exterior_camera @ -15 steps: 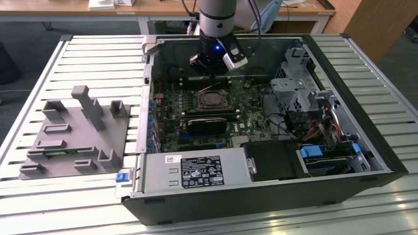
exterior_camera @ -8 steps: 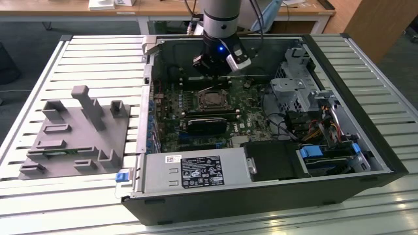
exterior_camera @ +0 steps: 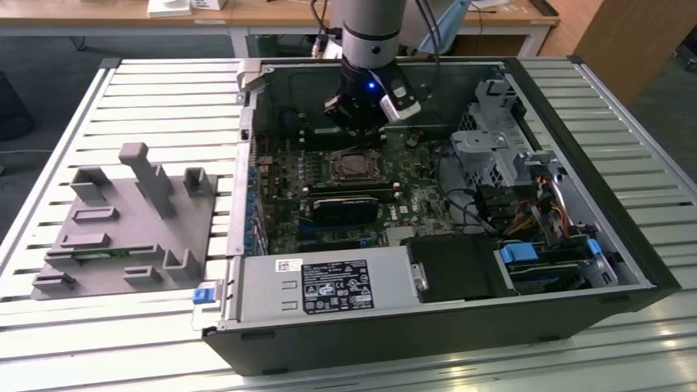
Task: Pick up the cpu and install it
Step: 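Install the first cpu locking lever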
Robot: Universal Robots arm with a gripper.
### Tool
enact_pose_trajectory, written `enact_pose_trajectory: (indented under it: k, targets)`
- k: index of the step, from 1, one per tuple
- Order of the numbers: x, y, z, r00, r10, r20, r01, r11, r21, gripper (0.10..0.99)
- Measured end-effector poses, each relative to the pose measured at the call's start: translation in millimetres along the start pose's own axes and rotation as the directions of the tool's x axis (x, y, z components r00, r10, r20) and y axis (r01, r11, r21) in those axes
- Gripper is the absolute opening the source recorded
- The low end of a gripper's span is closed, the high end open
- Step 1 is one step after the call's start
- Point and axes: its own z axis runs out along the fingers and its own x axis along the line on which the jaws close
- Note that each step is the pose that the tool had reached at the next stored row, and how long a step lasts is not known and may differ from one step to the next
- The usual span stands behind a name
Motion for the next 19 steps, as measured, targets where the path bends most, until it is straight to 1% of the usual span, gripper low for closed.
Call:
enact_pose_trajectory:
  k: [7,14,16,19]
  targets:
    - [-1.2,-0.6,6.9,1.0,0.0,-0.0001,0.0,1.0,0.0,0.106]
    - [-1.4,-0.5,6.1,1.0,0.0,0.0,0.0,1.0,0.0,0.106]
    - [-1.5,-0.5,6.2,1.0,0.0,0.0001,0.0,1.0,0.004,0.106]
    - [-1.4,-0.6,7.1,1.0,0.0,-0.0002,0.0,0.9999,0.013,0.106]
